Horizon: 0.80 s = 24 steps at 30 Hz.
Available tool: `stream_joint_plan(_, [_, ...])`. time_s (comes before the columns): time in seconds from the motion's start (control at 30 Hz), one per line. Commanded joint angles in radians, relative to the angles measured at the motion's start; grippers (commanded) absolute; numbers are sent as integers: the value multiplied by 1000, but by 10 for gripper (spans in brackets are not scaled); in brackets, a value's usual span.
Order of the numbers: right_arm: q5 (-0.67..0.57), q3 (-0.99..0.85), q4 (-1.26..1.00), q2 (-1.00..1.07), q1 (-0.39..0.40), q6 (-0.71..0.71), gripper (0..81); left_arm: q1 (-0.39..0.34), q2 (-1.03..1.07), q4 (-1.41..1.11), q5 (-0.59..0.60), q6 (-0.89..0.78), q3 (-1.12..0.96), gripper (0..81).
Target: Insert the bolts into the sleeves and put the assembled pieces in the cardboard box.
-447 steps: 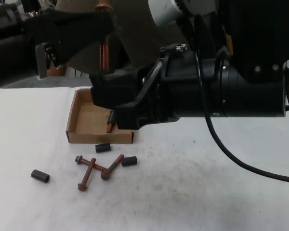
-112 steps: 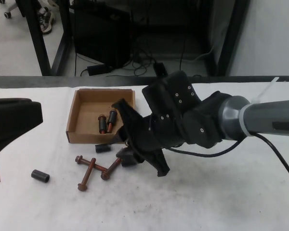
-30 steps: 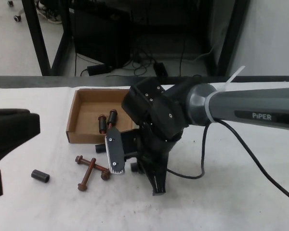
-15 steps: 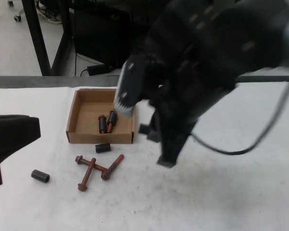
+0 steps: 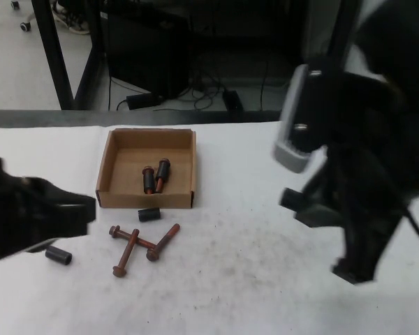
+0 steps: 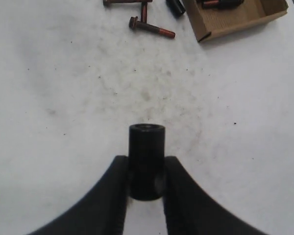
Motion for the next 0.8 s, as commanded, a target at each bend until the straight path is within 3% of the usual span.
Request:
stream_joint_plan(0.0, [-13, 22, -1, -23, 0, 33, 0, -5, 51, -40, -13, -3, -1, 136])
stream_joint_plan(0.43, [-13, 65, 103, -91, 0, 32, 0, -5, 439, -350, -35, -326, -1, 136])
stream_joint_plan(0.77, [-23, 65, 103, -91, 0, 25, 0, -5, 609, -353, -46, -577, -1, 136])
